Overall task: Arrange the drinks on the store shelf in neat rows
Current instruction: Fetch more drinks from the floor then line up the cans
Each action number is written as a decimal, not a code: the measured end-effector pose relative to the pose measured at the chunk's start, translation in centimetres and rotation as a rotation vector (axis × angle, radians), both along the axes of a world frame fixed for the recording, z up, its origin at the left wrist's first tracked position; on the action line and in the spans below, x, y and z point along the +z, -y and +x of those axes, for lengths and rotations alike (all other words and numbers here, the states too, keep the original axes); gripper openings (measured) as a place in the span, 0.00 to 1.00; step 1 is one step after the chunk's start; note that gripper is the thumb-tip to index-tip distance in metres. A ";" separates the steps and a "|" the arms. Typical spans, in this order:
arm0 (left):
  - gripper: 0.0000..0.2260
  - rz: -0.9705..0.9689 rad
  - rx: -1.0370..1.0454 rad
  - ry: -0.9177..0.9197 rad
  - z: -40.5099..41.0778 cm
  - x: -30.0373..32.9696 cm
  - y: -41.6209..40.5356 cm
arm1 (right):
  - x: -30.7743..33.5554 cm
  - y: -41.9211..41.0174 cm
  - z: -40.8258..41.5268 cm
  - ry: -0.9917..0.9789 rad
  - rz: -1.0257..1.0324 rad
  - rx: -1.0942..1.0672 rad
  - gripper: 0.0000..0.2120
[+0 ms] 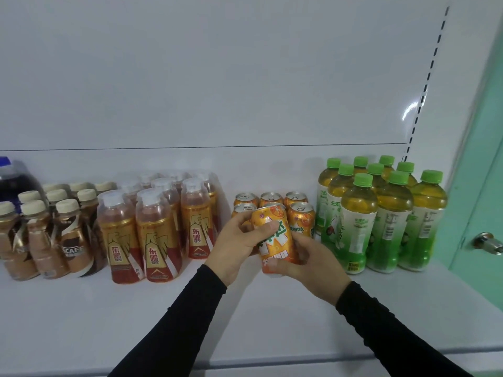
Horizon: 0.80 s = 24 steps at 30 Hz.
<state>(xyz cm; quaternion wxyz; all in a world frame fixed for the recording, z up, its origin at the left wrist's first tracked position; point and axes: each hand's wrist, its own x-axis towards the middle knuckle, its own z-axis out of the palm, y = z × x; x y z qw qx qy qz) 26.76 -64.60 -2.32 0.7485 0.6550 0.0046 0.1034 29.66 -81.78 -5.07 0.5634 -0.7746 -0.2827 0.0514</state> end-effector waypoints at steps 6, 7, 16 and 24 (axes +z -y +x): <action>0.22 -0.049 -0.082 -0.056 0.0 0.5 -0.8 | -0.1 0.5 0.5 -0.156 0.161 0.125 0.33; 0.22 -0.070 -0.097 -0.059 0.0 0.5 -0.9 | -0.1 0.5 0.5 -0.186 0.177 0.157 0.34; 0.19 0.021 0.077 -0.015 0.2 0.1 -0.2 | -0.1 -0.3 -0.1 0.160 -0.098 -0.004 0.38; 0.23 0.134 0.034 0.067 -0.5 0.4 -0.7 | 0.0 0.2 0.5 -0.076 0.183 0.074 0.42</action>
